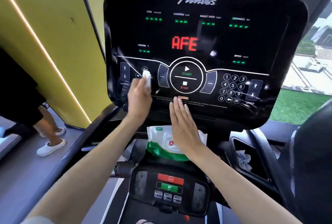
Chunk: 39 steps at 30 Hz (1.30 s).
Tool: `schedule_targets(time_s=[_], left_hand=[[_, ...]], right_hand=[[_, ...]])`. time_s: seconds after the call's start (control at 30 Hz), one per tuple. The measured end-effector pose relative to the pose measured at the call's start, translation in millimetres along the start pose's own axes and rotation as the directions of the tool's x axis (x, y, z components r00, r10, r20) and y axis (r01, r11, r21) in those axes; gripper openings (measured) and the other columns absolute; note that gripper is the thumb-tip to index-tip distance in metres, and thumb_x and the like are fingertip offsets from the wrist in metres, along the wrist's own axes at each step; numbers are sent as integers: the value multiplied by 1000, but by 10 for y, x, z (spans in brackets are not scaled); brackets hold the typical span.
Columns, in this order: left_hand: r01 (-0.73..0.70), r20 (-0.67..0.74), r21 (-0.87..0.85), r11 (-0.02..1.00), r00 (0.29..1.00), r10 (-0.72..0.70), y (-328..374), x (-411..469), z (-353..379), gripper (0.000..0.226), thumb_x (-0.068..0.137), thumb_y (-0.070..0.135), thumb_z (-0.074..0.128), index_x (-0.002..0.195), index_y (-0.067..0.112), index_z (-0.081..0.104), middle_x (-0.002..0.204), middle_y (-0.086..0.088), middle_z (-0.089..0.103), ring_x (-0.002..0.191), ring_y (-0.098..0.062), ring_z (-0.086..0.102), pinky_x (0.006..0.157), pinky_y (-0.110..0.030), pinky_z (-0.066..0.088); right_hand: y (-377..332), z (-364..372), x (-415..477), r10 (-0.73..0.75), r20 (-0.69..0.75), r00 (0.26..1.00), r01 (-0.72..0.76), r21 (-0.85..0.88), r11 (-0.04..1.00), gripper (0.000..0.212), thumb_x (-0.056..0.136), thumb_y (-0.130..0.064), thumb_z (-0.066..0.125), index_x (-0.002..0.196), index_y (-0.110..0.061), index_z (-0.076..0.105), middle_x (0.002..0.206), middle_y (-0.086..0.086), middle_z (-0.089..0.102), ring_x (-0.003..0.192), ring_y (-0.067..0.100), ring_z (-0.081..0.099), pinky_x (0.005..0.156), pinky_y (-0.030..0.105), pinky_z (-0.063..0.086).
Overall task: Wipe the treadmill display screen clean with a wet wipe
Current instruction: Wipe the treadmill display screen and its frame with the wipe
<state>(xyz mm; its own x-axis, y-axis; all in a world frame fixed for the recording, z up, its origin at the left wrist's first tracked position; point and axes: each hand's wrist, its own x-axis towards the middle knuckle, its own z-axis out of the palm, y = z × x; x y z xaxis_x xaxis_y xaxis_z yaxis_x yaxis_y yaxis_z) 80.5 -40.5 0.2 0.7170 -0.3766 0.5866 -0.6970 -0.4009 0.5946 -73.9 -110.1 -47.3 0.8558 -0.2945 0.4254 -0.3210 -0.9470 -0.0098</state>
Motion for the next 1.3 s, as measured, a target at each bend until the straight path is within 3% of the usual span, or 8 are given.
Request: schedule_targets(time_s=[0.17, 0.33, 0.53, 0.73, 0.87, 0.93, 1.13, 1.3], left_hand=[[-297, 167, 83, 951, 945, 281, 148, -106, 87, 47, 69, -13, 57, 112, 5, 58, 75, -12, 56, 63, -30, 55, 49, -33, 43], [120, -22, 85, 989, 993, -118, -67, 36, -81, 43, 78, -11, 49, 115, 10, 53, 97, -12, 58, 85, -30, 57, 70, -37, 43], [-401, 290, 7, 916, 877, 382, 132, -113, 117, 45, 70, -13, 47, 112, 3, 55, 87, -13, 54, 75, -30, 53, 53, -40, 51], [227, -89, -4, 974, 970, -227, -239, 127, -83, 41, 83, -8, 45, 121, 4, 50, 109, -14, 53, 95, -27, 52, 81, -33, 45], [-331, 183, 86, 940, 932, 311, 130, -111, 159, 51, 68, -17, 56, 114, 5, 56, 95, -10, 56, 85, -25, 51, 67, -32, 47], [-380, 272, -31, 924, 887, 374, 46, -48, 72, 49, 74, -13, 54, 118, 10, 53, 93, -10, 54, 82, -26, 53, 63, -35, 50], [245, -112, -13, 970, 963, -245, -448, 170, -204, 25, 94, 5, 40, 118, 3, 49, 102, -7, 51, 93, -23, 49, 77, -22, 36], [-187, 53, 70, 980, 982, 183, -420, 71, -134, 25, 86, -9, 52, 109, -4, 58, 87, -13, 51, 74, -21, 49, 67, -29, 48]], right_hand=[[-83, 54, 60, -36, 67, 997, 32, 52, 998, 75, 72, 13, 13, 145, 1, 1, 154, 18, -6, 142, 28, -9, 112, 34, -13], [-101, 145, 53, -2, 4, 1000, 2, -18, 1000, 75, 68, 11, 11, 142, 7, 22, 151, 24, 18, 141, 32, 15, 112, 39, 2], [-112, 111, 62, 22, 45, 999, -21, -15, 1000, 68, 72, 10, 37, 139, 10, 28, 149, 26, 21, 140, 34, 19, 111, 41, 7], [-152, 150, 58, 49, -1, 999, -49, 6, 999, 68, 73, 6, 13, 138, 10, 31, 147, 26, 28, 138, 35, 26, 108, 44, 16], [-164, 148, 88, 21, 13, 1000, -20, -6, 1000, 72, 71, 6, 37, 142, 6, 23, 151, 23, 18, 141, 32, 16, 111, 43, 10], [-160, 127, 122, -30, 10, 1000, 30, 17, 999, 75, 70, 10, 31, 144, 4, 18, 153, 20, 12, 143, 29, 11, 112, 40, 7], [-206, 154, 255, -127, 9, 992, 126, 24, 992, 74, 69, 14, 20, 143, 5, 23, 152, 20, 18, 142, 29, 16, 110, 45, 10], [-188, 172, 230, -184, 31, 982, 184, -6, 983, 76, 69, 11, 6, 144, 7, 13, 153, 23, 7, 142, 32, 7, 110, 45, 6]])
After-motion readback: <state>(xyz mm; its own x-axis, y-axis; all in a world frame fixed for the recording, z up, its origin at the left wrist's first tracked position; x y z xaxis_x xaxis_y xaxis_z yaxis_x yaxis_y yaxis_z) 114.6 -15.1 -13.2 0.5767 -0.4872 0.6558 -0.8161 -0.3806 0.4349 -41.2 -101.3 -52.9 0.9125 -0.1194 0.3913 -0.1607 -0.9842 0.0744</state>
